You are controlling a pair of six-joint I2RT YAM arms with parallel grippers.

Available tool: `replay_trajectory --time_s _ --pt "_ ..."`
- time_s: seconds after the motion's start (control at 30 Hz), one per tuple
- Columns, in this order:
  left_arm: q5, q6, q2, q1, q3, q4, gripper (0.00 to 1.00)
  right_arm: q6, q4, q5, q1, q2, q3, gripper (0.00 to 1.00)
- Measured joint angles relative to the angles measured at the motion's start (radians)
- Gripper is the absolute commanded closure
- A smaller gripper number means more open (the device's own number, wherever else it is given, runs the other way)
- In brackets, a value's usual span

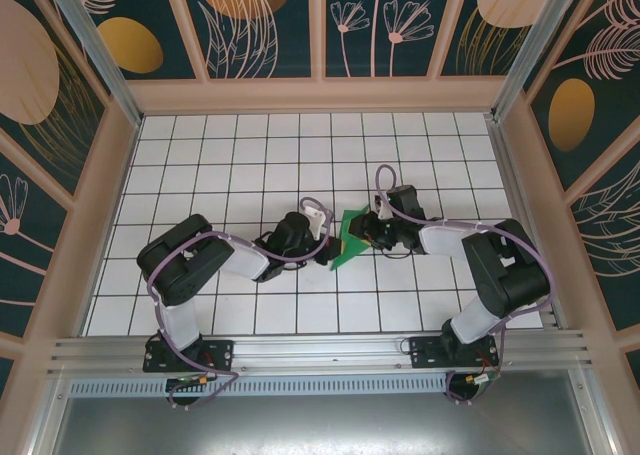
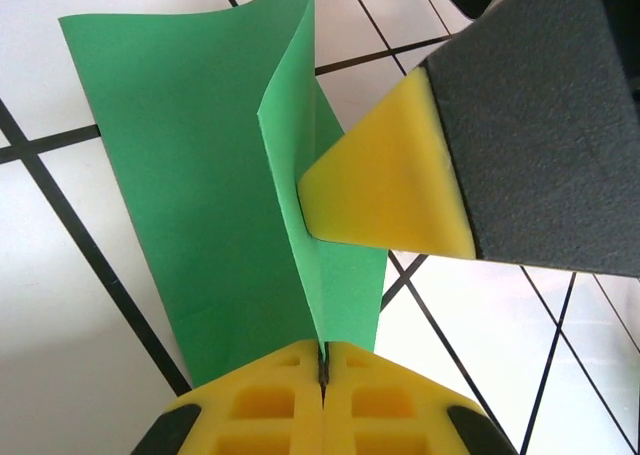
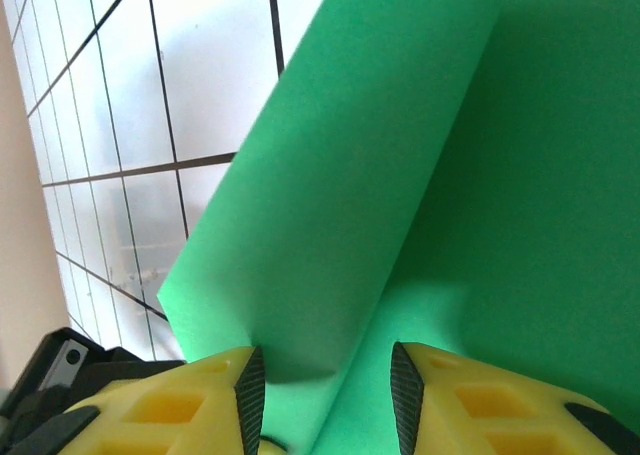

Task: Fold a paper plane with a square sheet of paper (pick it up from the middle)
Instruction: Fourth fold the wing at the center of the table.

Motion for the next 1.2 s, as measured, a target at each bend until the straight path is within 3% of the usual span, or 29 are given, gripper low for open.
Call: replay_trajectory --time_s 1.2 --pt "0.182 -0.075 0.071 0.057 0.041 -0.008 0.92 -0.021 0.004 0.021 -0.003 0.046 0.003 0.54"
